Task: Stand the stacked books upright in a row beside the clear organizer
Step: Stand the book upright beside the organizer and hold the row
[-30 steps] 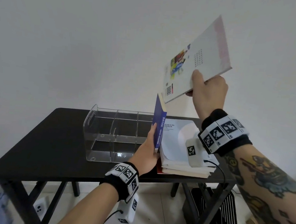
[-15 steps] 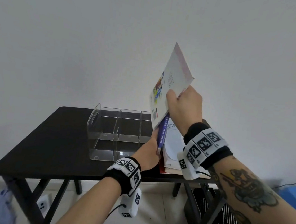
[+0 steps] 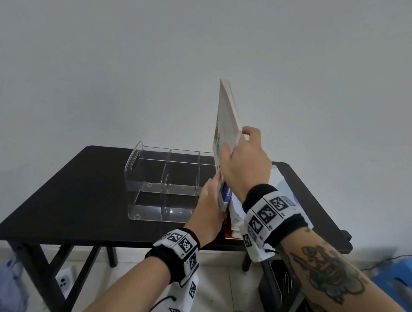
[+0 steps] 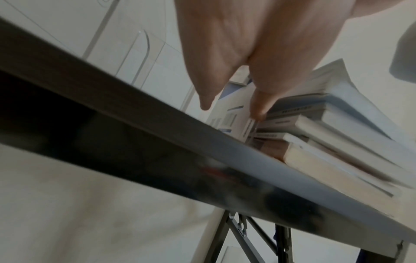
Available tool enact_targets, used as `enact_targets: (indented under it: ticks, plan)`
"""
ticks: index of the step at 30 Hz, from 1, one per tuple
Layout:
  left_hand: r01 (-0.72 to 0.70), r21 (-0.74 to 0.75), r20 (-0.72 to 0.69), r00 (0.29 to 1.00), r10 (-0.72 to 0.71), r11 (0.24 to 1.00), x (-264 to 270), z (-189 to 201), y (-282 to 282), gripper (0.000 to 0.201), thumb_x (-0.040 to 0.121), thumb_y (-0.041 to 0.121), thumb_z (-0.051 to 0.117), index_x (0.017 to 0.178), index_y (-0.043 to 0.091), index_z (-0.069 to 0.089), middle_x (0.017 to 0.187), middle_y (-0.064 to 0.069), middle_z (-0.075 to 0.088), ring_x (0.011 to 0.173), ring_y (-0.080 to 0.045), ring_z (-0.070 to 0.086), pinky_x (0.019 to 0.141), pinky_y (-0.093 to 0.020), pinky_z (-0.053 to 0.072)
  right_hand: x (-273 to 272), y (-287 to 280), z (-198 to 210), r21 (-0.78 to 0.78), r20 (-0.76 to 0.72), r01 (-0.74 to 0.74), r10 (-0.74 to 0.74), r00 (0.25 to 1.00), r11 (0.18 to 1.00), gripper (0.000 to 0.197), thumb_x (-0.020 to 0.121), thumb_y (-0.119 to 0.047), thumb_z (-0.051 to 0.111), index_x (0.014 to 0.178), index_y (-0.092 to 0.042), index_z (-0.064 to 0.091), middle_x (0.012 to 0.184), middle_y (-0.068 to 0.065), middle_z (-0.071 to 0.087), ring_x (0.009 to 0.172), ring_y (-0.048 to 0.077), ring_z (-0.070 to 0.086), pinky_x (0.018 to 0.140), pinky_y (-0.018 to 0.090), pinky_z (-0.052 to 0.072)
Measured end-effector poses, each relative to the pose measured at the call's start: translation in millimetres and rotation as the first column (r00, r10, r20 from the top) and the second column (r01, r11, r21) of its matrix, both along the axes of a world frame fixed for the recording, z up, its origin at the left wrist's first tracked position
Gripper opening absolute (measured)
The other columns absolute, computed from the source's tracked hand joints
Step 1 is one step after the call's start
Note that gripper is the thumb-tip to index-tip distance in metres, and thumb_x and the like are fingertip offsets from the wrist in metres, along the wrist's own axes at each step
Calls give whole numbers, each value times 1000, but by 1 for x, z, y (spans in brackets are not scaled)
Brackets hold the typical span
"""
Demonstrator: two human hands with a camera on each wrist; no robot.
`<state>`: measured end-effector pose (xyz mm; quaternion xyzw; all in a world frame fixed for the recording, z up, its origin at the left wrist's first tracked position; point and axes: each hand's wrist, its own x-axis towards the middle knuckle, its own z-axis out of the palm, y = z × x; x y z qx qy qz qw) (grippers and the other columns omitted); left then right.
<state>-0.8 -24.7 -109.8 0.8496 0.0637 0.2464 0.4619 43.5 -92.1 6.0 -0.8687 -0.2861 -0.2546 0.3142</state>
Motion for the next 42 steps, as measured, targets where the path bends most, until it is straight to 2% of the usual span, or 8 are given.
enact_targets:
  ticks: [3,8,13,19,24,27,35,42]
  plan:
    - [38,-46,58,998,-35,998,-1,1,-2,65,95,5,57,122,53,22,114,32,42,105,22,47,87,-1,39,-3,-1,-2,-20,-29,-3,2,1000,1000,34,97,-30,46,121,-11,59,141,2,39,67,20,51,63,27,41]
    - [1,-25,-4,1000,-2,1000,-1,-7,-2,60,96,7,54,143,26,22,99,15,51,81,-3,55,70,-6,44,-9,-5,-6,12,-92,-49,50,995,999,37,94,-26,49,127,-9,52,142,1,41,79,27,63,70,35,53]
    - [-48,-56,28,998,50,997,0,-10,-1,57,97,11,54,143,24,23,124,12,42,101,10,50,83,-5,42,-16,-9,-10,62,-108,-97,103,989,993,41,88,-18,52,128,-9,47,135,1,44,83,27,62,71,40,55]
    - [-66,49,47,997,63,997,6,-16,-2,46,93,0,49,101,41,28,98,-15,47,76,-19,46,71,-33,47,-22,-12,-14,133,-119,-136,152,981,982,57,83,-15,53,138,-20,39,135,-3,44,88,20,59,77,39,54]
    - [-62,89,-10,998,64,994,4,-20,-1,34,93,1,45,120,19,34,103,-2,39,76,-15,48,70,-28,51,-19,-14,-23,111,-117,-134,147,982,985,68,80,-15,59,142,-24,33,138,-6,40,84,13,53,69,27,43]
    - [-63,108,-18,998,65,992,7,-26,1,44,90,-6,49,128,11,38,121,-14,45,99,-25,54,86,-25,46,-15,-15,-28,92,-86,-140,148,985,986,72,77,-15,61,143,-23,32,139,-7,38,96,13,55,68,24,42]
    - [-32,44,-70,997,35,999,8,-29,8,31,96,11,48,125,22,43,112,0,55,88,-8,59,81,-29,54,-10,-13,-32,68,-18,-168,170,985,983,79,78,-18,65,148,-16,27,143,-1,37,121,17,50,81,29,50]
    - [-13,73,-187,982,27,997,5,-29,9,30,95,12,47,124,18,45,104,-4,62,89,-20,61,80,-32,51,-6,-9,-39,30,21,-144,144,989,989,76,77,-18,63,145,-15,31,145,1,34,128,19,44,86,33,53]
